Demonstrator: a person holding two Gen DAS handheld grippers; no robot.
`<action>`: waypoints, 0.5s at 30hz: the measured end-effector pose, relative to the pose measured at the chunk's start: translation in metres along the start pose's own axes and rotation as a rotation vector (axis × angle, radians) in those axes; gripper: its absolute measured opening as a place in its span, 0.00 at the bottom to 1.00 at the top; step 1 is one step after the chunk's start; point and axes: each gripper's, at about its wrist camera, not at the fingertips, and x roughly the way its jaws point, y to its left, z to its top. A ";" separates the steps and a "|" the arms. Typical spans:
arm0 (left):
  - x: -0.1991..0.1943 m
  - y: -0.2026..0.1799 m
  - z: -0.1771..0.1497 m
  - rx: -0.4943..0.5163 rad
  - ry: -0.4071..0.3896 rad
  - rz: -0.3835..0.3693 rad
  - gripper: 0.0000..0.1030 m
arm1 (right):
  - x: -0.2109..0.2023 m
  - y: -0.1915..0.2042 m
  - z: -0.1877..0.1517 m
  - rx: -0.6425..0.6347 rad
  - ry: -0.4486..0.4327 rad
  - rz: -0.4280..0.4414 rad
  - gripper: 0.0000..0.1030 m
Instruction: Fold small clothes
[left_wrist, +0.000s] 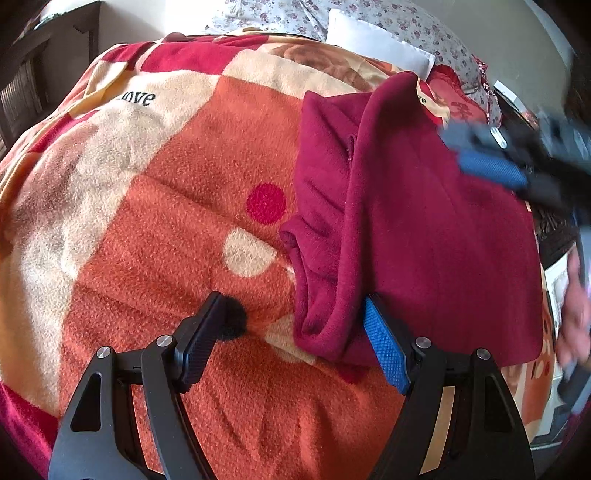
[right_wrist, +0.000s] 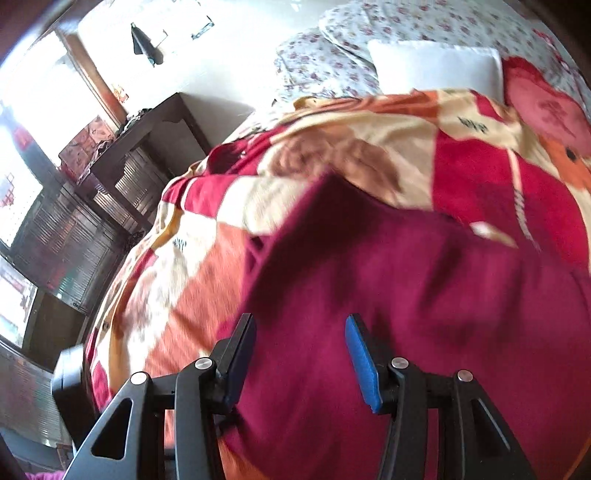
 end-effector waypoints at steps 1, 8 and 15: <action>0.000 0.000 -0.001 0.000 -0.001 -0.001 0.74 | 0.003 0.001 0.005 -0.004 -0.002 0.001 0.47; 0.002 0.003 0.000 0.003 -0.005 -0.012 0.74 | 0.041 0.015 0.037 -0.007 0.040 -0.011 0.47; 0.003 0.003 -0.001 0.015 -0.016 -0.008 0.74 | 0.071 0.018 0.044 -0.023 0.062 -0.059 0.39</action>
